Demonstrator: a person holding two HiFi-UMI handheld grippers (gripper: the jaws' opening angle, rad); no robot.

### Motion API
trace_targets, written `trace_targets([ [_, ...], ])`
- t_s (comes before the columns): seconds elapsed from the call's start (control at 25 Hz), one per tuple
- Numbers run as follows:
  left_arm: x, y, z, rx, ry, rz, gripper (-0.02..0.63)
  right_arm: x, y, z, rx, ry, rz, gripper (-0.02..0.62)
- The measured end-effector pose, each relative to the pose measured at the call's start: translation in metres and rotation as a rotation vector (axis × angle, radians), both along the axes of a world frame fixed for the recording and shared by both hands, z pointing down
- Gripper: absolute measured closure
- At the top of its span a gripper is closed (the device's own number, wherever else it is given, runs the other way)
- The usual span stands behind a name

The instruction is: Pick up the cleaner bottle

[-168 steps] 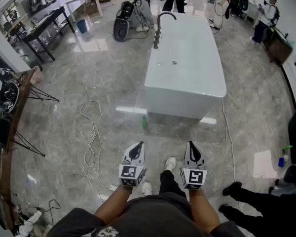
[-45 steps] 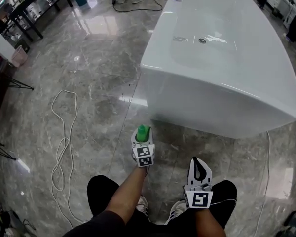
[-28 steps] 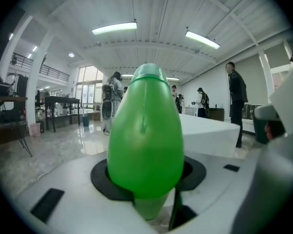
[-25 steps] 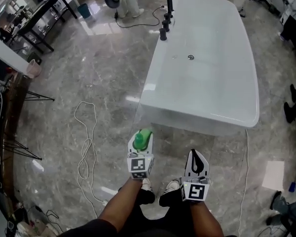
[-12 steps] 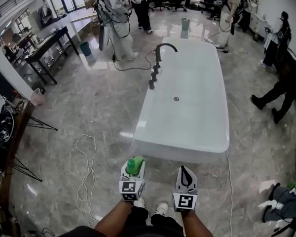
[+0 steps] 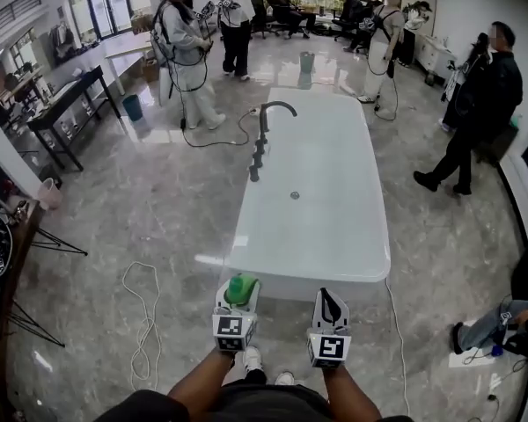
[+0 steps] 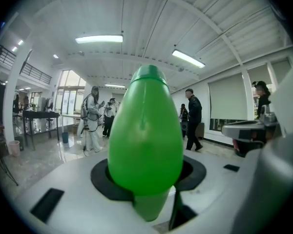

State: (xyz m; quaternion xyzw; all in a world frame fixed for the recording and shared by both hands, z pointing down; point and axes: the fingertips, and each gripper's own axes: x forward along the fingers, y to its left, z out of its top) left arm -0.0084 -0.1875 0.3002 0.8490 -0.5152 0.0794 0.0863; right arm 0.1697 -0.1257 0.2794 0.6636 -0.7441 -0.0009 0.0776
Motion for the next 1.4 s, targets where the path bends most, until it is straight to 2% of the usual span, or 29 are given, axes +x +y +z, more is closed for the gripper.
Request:
trace_targets([
  [0.32,-0.004,-0.029,-0.022,0.041,0.034,0.055,0.42,-0.007,-0.025,-0.021,0.034,0.026,0.052,0.577],
  [0.48,-0.002,-0.04,-0.027,0.026,0.029,0.054,0.42,-0.008,-0.038,-0.03,0.04,0.03,0.039,0.578],
  [0.68,0.011,-0.048,-0.034,0.04,0.024,0.047,0.42,0.008,-0.053,-0.042,0.05,0.027,0.022,0.578],
  [0.84,0.029,-0.041,-0.03,-0.004,0.027,0.048,0.42,0.03,-0.05,-0.041,0.036,0.034,0.032,0.578],
  [1.0,0.044,-0.042,-0.037,0.042,0.015,0.047,0.42,0.047,-0.053,-0.043,0.038,0.035,0.023,0.578],
  [1.08,0.05,-0.042,-0.034,0.039,0.009,0.04,0.42,0.054,-0.054,-0.043,0.039,0.029,0.02,0.578],
  [1.4,0.058,-0.029,-0.029,0.009,-0.014,0.016,0.42,0.065,-0.047,-0.041,0.026,0.038,0.001,0.578],
])
